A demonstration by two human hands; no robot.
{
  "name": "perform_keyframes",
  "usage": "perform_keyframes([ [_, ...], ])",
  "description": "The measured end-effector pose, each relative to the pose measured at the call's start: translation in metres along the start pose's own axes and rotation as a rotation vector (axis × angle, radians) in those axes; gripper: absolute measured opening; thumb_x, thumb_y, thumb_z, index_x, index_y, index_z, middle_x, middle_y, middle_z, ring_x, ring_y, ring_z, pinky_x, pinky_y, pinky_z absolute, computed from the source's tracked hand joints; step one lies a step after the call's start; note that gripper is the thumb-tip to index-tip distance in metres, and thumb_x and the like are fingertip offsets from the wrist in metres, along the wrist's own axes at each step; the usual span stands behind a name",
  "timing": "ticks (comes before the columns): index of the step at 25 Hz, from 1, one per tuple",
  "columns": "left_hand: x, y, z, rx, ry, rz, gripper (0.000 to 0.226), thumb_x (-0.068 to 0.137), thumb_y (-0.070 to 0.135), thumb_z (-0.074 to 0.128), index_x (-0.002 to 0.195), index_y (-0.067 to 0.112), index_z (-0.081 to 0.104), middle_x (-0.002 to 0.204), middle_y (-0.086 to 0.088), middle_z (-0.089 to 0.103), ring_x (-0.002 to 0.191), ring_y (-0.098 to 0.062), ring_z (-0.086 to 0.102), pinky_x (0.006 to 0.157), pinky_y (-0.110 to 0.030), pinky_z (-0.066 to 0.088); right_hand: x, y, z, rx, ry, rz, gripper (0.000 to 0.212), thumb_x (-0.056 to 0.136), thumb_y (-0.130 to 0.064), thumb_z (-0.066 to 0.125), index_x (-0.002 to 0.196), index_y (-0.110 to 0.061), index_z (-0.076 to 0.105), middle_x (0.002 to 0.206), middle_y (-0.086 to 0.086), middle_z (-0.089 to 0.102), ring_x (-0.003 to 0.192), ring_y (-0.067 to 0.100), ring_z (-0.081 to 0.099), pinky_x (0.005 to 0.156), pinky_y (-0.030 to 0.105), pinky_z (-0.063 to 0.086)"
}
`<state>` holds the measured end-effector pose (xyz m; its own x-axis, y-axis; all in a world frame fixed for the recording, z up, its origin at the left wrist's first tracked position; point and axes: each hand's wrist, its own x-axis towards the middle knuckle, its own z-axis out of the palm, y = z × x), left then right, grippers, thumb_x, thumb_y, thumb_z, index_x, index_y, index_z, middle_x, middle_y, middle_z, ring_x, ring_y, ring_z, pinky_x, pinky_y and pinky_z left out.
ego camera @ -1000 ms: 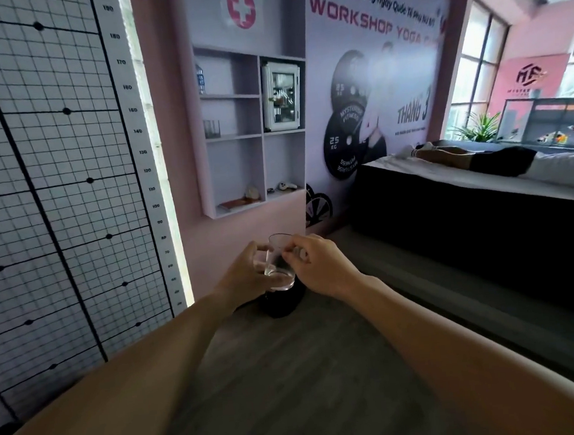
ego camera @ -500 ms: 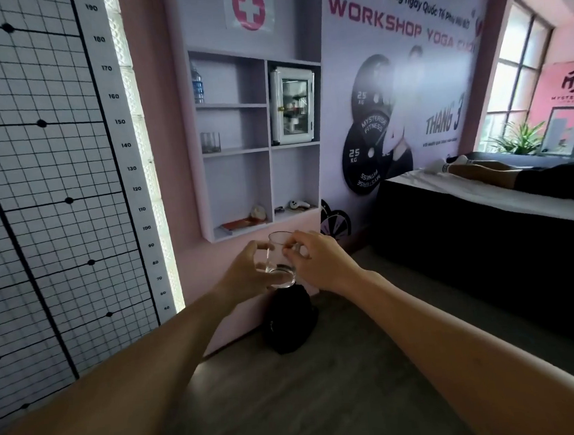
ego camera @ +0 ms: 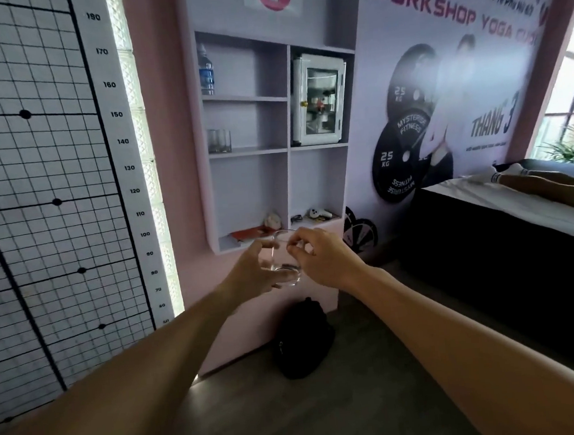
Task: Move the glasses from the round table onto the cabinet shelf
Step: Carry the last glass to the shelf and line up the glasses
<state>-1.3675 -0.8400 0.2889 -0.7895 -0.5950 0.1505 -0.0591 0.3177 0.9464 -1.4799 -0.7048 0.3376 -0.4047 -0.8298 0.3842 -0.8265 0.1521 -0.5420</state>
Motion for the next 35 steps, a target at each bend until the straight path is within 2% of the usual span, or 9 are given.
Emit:
perform_keyframes([
  [5,0.098,-0.014,-0.018,0.001,0.062,0.032,0.068,0.063,0.019,0.092,0.118,0.019,0.052,0.102,-0.008,0.070,0.079,-0.020,0.070,0.066,-0.034,0.060,0.094,0.038,0.011,-0.018,-0.024,-0.034,0.014,0.095,-0.028,0.057,0.101,-0.022,0.068,0.103,0.001,0.068,0.092,0.018,0.062,0.081,0.034,0.050],
  [8,0.154,-0.012,-0.028,0.032,0.068,0.031,0.064,0.067,0.018,0.090,0.119,0.017,0.052,0.110,-0.009,0.065,0.078,-0.017,0.067,0.054,-0.020,0.052,0.148,0.055,0.010,-0.040,0.000,-0.030,0.017,0.095,-0.026,0.057,0.105,-0.021,0.070,0.106,0.002,0.067,0.094,0.019,0.061,0.084,0.034,0.050],
  [14,0.260,-0.023,-0.045,0.095,0.026,0.024,0.057,0.074,0.014,0.085,0.119,0.015,0.049,0.108,-0.019,0.068,0.073,-0.015,0.063,0.050,-0.015,0.047,0.242,0.102,0.023,-0.043,0.010,-0.004,0.017,0.097,-0.027,0.053,0.104,-0.024,0.068,0.101,0.000,0.061,0.089,0.019,0.060,0.067,0.023,0.041],
  [17,0.301,-0.030,-0.045,0.100,0.045,0.050,0.059,0.074,0.017,0.084,0.122,0.015,0.050,0.112,-0.017,0.067,0.075,-0.015,0.062,0.048,-0.011,0.045,0.280,0.125,0.024,-0.027,0.008,-0.006,0.015,0.097,-0.027,0.054,0.101,-0.026,0.068,0.102,0.002,0.063,0.088,0.020,0.061,0.072,0.028,0.046],
  [19,0.333,-0.038,-0.047,0.110,0.064,0.069,0.060,0.074,0.019,0.085,0.123,0.016,0.050,0.111,-0.016,0.068,0.077,-0.018,0.065,0.052,-0.015,0.050,0.309,0.142,0.027,-0.019,0.007,-0.017,0.014,0.096,-0.027,0.054,0.100,-0.025,0.068,0.102,0.001,0.063,0.087,0.019,0.061,0.076,0.030,0.049],
  [23,0.394,-0.054,-0.054,0.145,0.134,0.073,0.066,0.066,0.022,0.090,0.120,0.021,0.052,0.102,-0.013,0.072,0.091,-0.026,0.072,0.081,-0.047,0.060,0.365,0.172,0.031,-0.005,-0.011,-0.064,0.017,0.097,-0.023,0.055,0.103,-0.019,0.069,0.101,0.002,0.066,0.086,0.019,0.062,0.078,0.031,0.051],
  [25,0.425,-0.057,-0.057,0.165,0.163,0.071,0.067,0.064,0.023,0.090,0.119,0.025,0.052,0.099,-0.010,0.073,0.088,-0.023,0.072,0.078,-0.042,0.061,0.395,0.186,0.031,0.023,-0.019,-0.103,0.017,0.098,-0.021,0.055,0.103,-0.015,0.069,0.096,0.000,0.065,0.080,0.017,0.062,0.074,0.029,0.051],
  [29,0.490,-0.055,-0.064,0.169,0.253,0.046,0.061,0.070,0.016,0.086,0.120,0.024,0.051,0.098,-0.014,0.072,0.076,-0.022,0.070,0.054,-0.019,0.050,0.475,0.221,0.031,0.058,-0.060,-0.171,0.013,0.096,-0.023,0.055,0.098,-0.021,0.068,0.095,-0.002,0.067,0.087,0.016,0.062,0.076,0.030,0.050],
  [35,0.559,-0.054,-0.085,0.196,0.418,0.003,0.067,0.072,0.017,0.086,0.128,0.018,0.050,0.103,-0.012,0.071,0.073,-0.017,0.069,0.050,-0.012,0.047,0.576,0.248,0.043,0.116,-0.143,-0.295,0.014,0.098,-0.027,0.054,0.104,-0.022,0.066,0.104,0.000,0.067,0.091,0.014,0.062,0.076,0.027,0.049],
])
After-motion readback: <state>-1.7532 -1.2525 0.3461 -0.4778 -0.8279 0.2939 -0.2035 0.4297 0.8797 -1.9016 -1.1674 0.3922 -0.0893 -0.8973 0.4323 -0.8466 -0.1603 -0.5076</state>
